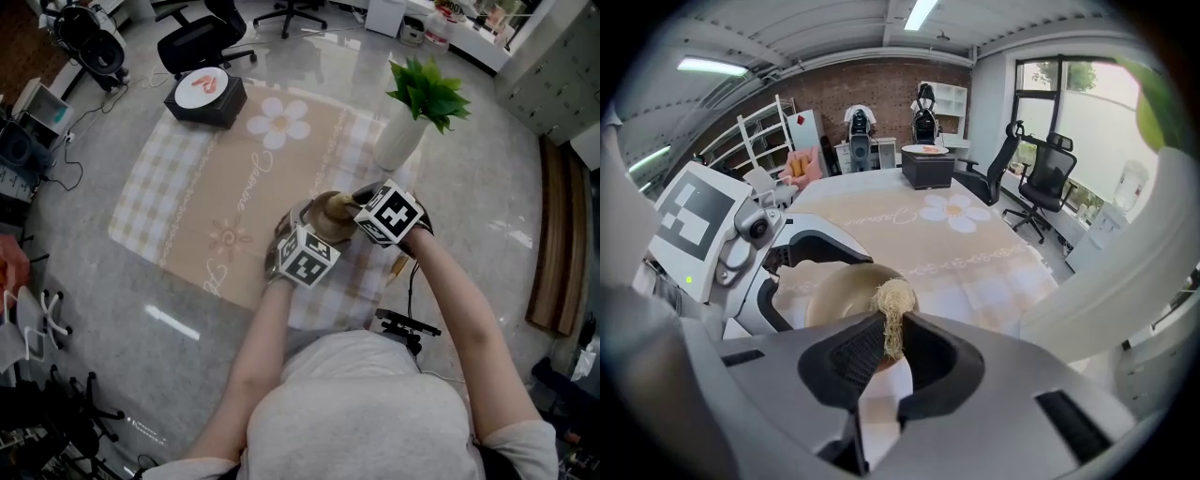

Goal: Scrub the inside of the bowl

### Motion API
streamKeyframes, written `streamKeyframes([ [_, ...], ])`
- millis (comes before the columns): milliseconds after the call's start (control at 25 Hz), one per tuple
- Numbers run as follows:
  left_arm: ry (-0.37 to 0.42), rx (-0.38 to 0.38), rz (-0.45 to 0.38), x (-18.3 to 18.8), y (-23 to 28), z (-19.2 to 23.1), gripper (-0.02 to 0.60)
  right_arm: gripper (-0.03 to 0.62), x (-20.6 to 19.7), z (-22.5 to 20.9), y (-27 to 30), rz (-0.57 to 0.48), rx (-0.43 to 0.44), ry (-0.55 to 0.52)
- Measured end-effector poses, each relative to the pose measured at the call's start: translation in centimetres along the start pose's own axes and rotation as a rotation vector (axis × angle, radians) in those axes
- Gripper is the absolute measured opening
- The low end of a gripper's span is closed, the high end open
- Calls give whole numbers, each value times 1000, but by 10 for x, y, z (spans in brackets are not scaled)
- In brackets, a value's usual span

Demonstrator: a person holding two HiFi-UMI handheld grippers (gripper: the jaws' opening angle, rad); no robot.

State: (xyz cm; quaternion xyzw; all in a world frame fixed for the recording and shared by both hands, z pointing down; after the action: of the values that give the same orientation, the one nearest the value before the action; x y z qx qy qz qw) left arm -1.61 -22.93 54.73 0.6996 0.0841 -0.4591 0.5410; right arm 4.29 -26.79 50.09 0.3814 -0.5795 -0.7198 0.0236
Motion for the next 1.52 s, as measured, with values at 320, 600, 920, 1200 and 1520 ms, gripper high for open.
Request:
streamKeyframes([
  [320, 1, 0, 0, -1, 0, 1, 517, 58, -5, 7, -5, 50, 46, -51],
  [600, 3, 0, 0, -1, 0, 1, 517, 58, -10, 19, -10, 88, 131, -85],
  [920, 2, -1, 1, -1, 0, 0, 517, 58, -11, 33, -9, 63, 213, -81],
  [1200, 3, 0, 2, 0, 0, 1, 517, 58, -6, 34, -3, 17, 199, -50],
  [1520, 2, -1, 4, 0, 1, 0, 517, 58, 2, 26, 5, -87, 69, -22],
])
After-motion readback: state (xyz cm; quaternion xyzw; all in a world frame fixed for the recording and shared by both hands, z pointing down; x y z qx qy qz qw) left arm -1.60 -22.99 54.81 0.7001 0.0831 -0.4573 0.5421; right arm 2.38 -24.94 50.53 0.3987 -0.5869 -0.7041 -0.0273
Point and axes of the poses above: the fingertips, and each gripper's own axes: y forward along the fingers, z to its left, x out of its top, the point moved 4 cm from there along -y, backward along the fingers, and after that the axes turned 3 degrees about -x, right-handed, at the moved point
